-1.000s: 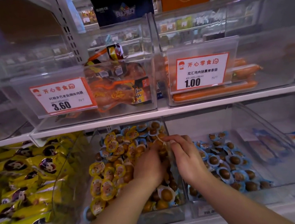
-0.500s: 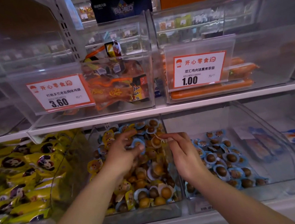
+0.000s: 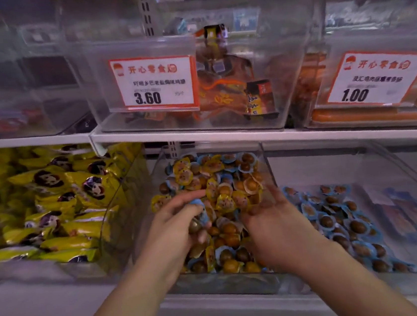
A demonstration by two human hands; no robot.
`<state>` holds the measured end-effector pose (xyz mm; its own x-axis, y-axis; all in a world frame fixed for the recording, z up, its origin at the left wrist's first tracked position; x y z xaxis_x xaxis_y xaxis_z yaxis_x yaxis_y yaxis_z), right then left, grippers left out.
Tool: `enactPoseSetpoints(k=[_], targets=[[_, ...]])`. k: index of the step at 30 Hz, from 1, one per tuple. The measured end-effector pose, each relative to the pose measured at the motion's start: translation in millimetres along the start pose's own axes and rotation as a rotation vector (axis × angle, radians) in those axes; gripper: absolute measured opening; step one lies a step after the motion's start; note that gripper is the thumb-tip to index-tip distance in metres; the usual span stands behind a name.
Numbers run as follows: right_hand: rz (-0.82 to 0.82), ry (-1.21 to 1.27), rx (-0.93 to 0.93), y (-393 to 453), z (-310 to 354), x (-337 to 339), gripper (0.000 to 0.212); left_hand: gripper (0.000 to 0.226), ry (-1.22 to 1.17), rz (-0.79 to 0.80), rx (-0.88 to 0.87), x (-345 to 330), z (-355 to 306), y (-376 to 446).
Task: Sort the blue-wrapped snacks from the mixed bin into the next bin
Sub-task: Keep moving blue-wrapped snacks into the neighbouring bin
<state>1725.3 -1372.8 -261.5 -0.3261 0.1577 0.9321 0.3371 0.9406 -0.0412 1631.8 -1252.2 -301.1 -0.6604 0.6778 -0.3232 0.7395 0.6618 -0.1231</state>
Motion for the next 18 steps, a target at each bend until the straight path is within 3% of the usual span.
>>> enactPoseSetpoints(k=[2, 3, 6, 7, 9, 11, 14, 18], targets=[[-0.049, -0.037, -0.02, 4.2, 2.2, 4.9, 0.028, 0.029, 0.02, -0.014, 0.014, 2.4, -1.7, 1.0], [-0.018, -0.021, -0.023, 7.5, 2.6, 2.6, 0.023, 0.03, 0.139, -0.014, -0.025, 5.5, -6.0, 1.9], [0.037, 0.024, -0.029, 11.8, 3.5, -12.0, 0.021, 0.02, 1.044, 0.128, -0.364, -12.0, -31.0, -4.2], [0.029, 0.019, -0.027, 11.7, 2.4, -12.7, 0.023, 0.026, 1.316, 0.178, -0.43, -20.3, -28.2, -7.7], [0.021, 0.051, -0.032, 12.4, 0.1, -12.1, 0.028, 0.048, 1.599, 0.236, -0.411, -27.9, -18.0, -9.3], [-0.003, 0.105, -0.062, 12.4, -4.0, -6.3, 0.03, 0.056, 1.742, 0.309, -0.392, -35.4, -5.5, -7.4], [-0.05, 0.148, -0.077, 10.4, -7.6, -4.2, 0.033, 0.04, 1.731, 0.297, -0.386, -35.0, -7.7, -4.8], [-0.205, 0.63, -0.146, 4.4, -24.6, 6.2, 0.034, 0.017, 1.646, 0.289, -0.377, -32.7, -8.6, -9.0]])
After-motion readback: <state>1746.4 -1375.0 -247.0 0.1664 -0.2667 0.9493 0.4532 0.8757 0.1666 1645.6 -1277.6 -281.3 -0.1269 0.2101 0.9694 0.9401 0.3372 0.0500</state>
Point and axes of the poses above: each hand's wrist, its own y-axis towards the middle knuckle, its own x-axis out of the back of the hand, z = x × y, the point moved 8 cm from there along y, towards the middle knuckle, and after that the axes turned 7 degrees about z, right-handed, at the moved point
